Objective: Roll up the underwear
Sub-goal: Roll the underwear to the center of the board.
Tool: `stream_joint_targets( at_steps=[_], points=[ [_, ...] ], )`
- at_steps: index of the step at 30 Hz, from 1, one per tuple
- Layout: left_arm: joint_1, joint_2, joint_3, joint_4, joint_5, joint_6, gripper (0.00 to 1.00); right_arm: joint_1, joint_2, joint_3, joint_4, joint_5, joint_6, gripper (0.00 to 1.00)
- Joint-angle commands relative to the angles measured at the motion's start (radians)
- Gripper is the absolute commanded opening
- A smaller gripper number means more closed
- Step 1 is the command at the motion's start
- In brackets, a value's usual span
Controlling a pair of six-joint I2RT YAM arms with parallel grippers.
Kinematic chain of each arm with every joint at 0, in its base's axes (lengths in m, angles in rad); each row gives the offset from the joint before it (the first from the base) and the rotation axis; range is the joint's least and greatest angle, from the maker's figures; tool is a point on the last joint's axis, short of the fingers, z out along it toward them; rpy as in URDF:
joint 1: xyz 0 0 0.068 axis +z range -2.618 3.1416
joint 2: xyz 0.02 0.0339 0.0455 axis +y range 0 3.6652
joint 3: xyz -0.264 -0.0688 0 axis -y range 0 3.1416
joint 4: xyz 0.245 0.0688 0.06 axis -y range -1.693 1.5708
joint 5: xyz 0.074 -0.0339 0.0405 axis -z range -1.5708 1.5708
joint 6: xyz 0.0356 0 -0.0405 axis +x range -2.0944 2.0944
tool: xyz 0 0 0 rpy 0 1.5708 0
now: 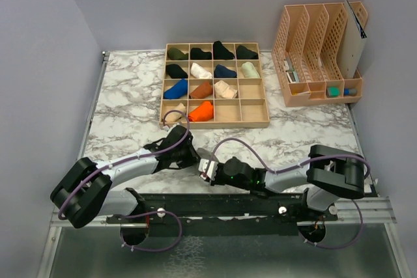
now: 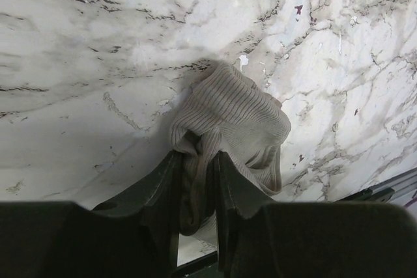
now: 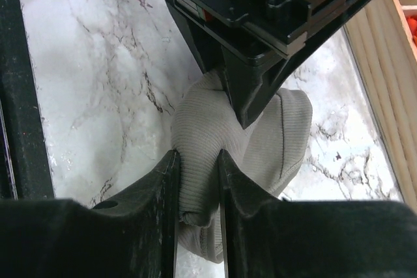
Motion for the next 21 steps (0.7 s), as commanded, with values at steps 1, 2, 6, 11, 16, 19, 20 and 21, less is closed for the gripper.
stream_joint_targets(
  at_steps=[1,2,6,11,16,19,20,21],
  points=[
    [-0.001,-0.02,-0.015,-0.072,0.012,0.024,0.24,-0.027,0.032,-0.005,-0.02,-0.084,0.139,0.01],
    [0.002,-0.029,-0.017,-0.085,0.006,0.025,0.3,-0.05,0.025,-0.013,-0.014,-0.153,0.18,0.01],
    [0.01,-0.088,-0.032,-0.099,-0.023,0.019,0.49,-0.16,0.02,-0.045,0.058,-0.424,0.37,0.0],
    [0.015,-0.187,-0.059,-0.095,-0.046,0.0,0.61,-0.252,0.073,-0.045,0.165,-0.621,0.604,0.01],
    [0.017,-0.303,-0.111,-0.092,-0.079,-0.011,0.7,-0.306,0.148,-0.041,0.247,-0.674,0.77,0.01],
    [0.016,-0.378,-0.156,-0.074,-0.07,-0.021,0.73,-0.339,0.201,-0.069,0.348,-0.679,0.875,0.01],
    [0.017,-0.402,-0.169,-0.071,-0.064,-0.025,0.73,-0.354,0.22,-0.08,0.383,-0.679,0.917,0.01],
    [0.017,-0.424,-0.181,-0.069,-0.057,-0.027,0.74,-0.363,0.237,-0.092,0.419,-0.676,0.946,0.01]
  ],
)
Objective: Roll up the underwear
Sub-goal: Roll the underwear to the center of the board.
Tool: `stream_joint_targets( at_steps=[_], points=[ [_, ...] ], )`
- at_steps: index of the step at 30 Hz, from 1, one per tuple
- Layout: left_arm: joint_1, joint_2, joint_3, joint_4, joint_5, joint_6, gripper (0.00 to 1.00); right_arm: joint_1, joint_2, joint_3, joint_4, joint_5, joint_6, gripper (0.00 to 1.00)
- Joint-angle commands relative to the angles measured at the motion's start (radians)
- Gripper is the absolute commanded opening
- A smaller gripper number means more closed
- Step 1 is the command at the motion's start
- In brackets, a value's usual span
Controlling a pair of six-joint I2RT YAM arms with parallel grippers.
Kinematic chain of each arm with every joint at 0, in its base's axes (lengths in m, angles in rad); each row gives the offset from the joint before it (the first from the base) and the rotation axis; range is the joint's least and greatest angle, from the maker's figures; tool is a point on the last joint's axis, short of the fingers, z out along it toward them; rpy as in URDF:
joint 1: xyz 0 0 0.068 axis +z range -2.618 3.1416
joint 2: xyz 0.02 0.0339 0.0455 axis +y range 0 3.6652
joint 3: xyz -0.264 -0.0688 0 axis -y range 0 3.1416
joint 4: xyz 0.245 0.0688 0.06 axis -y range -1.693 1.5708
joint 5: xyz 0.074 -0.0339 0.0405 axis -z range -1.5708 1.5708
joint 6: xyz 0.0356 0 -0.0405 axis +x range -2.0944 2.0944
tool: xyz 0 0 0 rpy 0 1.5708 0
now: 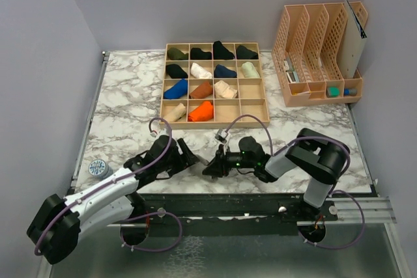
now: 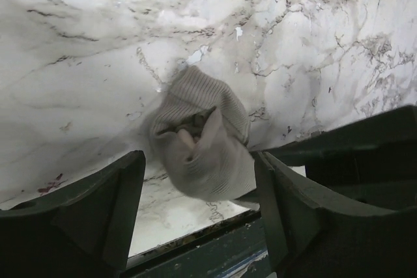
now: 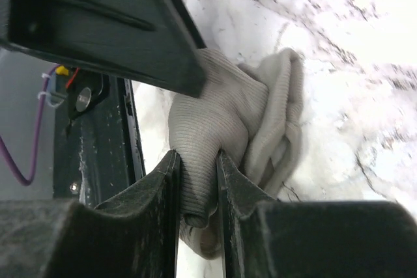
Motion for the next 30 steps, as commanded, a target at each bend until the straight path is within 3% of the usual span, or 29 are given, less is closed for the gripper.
stream_joint_targets(
  at_steps=[1,9,18,20,26,30],
  points=[
    [0.006,-0.099,-0.064,0.01,-0.011,-0.022,0.74,-0.046,0.094,-0.065,0.133,-0.046,0.227,0.01],
    [0.005,-0.163,-0.137,0.114,0.093,-0.008,0.74,-0.062,0.169,-0.117,0.262,0.032,0.328,0.02],
    [-0.003,0.054,-0.14,0.281,0.074,-0.034,0.71,-0.061,0.105,-0.127,0.145,0.115,0.305,0.09],
    [-0.006,0.098,-0.143,0.335,0.043,-0.03,0.68,-0.062,0.112,-0.122,0.141,0.092,0.294,0.14],
    [-0.032,0.279,-0.094,0.325,0.012,0.004,0.35,-0.062,0.07,-0.155,0.155,0.127,0.295,0.4],
    [-0.062,0.316,-0.08,0.306,-0.002,0.003,0.31,-0.062,-0.046,-0.128,0.004,0.128,0.221,0.53]
  ],
)
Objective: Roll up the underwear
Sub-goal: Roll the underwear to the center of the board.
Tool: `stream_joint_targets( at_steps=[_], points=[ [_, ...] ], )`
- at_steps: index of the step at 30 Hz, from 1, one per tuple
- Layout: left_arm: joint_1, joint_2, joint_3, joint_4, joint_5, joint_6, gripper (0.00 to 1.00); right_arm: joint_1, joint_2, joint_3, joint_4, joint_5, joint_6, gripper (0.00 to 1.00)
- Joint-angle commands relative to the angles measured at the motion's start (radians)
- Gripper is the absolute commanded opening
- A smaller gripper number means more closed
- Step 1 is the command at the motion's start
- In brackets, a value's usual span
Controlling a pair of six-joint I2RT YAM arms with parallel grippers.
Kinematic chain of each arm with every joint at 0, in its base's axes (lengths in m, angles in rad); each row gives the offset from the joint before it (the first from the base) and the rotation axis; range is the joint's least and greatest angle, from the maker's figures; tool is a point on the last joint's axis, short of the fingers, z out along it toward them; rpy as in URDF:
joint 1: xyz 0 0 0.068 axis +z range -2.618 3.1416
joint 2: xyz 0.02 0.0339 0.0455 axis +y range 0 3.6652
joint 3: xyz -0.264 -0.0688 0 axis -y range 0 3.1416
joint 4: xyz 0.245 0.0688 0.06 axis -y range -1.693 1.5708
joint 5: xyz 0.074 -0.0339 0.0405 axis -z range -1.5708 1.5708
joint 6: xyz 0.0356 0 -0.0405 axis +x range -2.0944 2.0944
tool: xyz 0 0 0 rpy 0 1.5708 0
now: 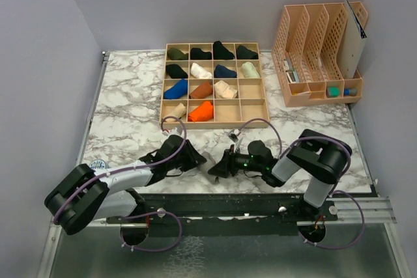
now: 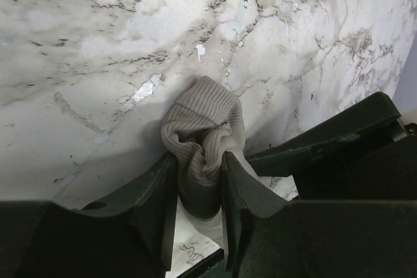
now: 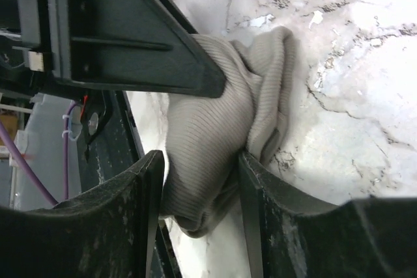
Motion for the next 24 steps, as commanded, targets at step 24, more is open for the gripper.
stream_joint_targets(
  at_steps=[24],
  points=[
    [-0.046,0.034,0.148,-0.345,-0.09,-0.032,0.35,0.425,-0.436,0.319,-1.023,0.749,-0.507,0.62]
  ],
)
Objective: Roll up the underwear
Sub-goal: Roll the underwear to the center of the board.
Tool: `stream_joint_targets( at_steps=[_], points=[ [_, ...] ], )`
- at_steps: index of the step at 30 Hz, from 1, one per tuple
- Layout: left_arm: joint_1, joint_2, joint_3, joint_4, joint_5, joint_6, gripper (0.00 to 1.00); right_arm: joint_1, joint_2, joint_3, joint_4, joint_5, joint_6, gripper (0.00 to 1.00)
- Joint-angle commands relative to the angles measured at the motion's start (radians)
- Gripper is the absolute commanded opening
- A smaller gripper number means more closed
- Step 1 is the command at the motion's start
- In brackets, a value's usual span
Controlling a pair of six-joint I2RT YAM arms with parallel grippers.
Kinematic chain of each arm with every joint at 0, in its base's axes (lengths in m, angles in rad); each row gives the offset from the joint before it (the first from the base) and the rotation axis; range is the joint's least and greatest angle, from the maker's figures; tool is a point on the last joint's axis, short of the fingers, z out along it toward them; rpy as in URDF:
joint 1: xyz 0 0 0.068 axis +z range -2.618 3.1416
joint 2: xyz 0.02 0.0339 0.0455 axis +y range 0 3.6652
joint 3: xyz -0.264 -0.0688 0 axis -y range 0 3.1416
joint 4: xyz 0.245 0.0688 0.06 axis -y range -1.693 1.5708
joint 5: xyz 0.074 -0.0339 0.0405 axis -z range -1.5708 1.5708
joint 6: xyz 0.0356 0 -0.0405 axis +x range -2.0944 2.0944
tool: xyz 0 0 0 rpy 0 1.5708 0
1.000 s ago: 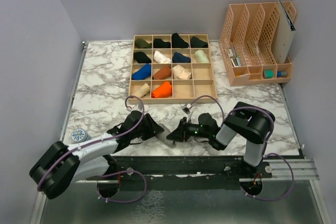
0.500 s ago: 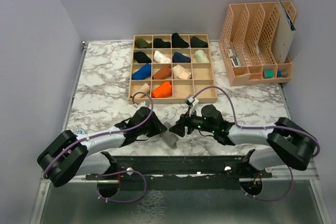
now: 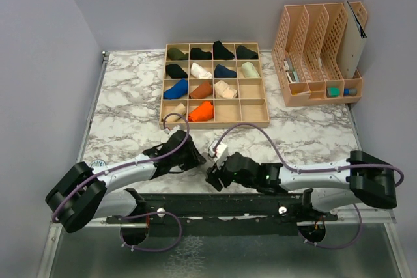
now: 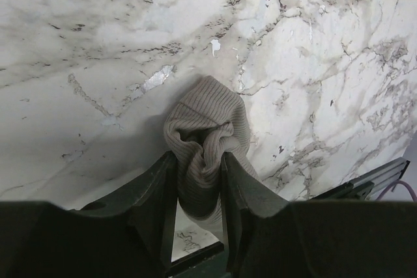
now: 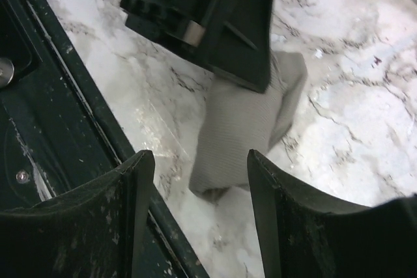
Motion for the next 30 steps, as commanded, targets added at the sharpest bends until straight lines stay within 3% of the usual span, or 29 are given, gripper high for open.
stream_joint_targets(
  at_steps=[1,5,15,30],
  points=[
    [-0.005,0.008,0.003,-0.091,-0.021,-0.01,0.35,0.074,0.097,0.09,-0.024,0.184,-0.06,0.62],
    [-0.005,0.017,0.006,-0.09,-0.016,-0.017,0.35,0.088,0.181,0.138,-0.003,0.187,-0.095,0.51],
    [-0.004,-0.003,0.014,-0.106,-0.011,-0.035,0.37,0.088,0.321,0.122,-0.041,0.218,-0.035,0.5],
    [-0.002,-0.075,0.027,-0.139,-0.039,-0.043,0.7,0.088,0.385,0.104,-0.108,0.212,0.019,0.54]
  ],
)
